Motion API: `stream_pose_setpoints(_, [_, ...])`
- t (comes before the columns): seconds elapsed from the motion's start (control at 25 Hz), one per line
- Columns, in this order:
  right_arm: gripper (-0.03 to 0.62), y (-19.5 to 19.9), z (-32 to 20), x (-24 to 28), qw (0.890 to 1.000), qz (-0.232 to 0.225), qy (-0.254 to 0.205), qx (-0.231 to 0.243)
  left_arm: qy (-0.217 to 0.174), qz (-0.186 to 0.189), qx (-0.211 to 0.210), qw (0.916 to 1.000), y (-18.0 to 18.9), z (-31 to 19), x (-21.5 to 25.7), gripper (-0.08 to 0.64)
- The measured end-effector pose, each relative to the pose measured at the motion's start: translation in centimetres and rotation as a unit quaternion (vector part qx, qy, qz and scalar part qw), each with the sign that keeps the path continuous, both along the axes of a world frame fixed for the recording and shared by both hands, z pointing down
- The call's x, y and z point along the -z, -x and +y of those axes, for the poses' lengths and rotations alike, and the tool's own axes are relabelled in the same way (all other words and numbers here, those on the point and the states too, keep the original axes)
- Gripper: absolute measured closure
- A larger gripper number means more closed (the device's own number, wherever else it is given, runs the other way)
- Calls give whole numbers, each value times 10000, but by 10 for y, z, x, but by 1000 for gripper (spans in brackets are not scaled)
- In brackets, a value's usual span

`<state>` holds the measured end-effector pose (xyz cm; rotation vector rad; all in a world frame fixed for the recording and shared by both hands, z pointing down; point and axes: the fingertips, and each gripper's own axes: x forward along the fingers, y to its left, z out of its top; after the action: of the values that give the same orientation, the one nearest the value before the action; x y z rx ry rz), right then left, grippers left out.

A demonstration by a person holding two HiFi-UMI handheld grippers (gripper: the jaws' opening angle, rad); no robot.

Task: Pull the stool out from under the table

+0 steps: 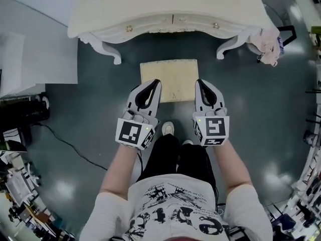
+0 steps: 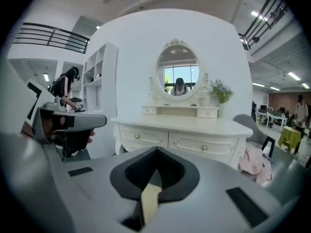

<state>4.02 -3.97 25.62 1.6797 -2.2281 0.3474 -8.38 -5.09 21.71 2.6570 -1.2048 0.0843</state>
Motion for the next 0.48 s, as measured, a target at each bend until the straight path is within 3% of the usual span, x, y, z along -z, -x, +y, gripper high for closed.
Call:
stream_pose_setpoints(0.28, [575, 10, -2, 129, 9976, -103, -690, 25, -611, -130, 65, 9980, 17, -5, 116, 538])
stream_pose_setpoints(0.48, [575, 9, 15, 188, 9940, -181, -1065, -178, -923, -33, 128, 9956, 18, 10, 179, 538])
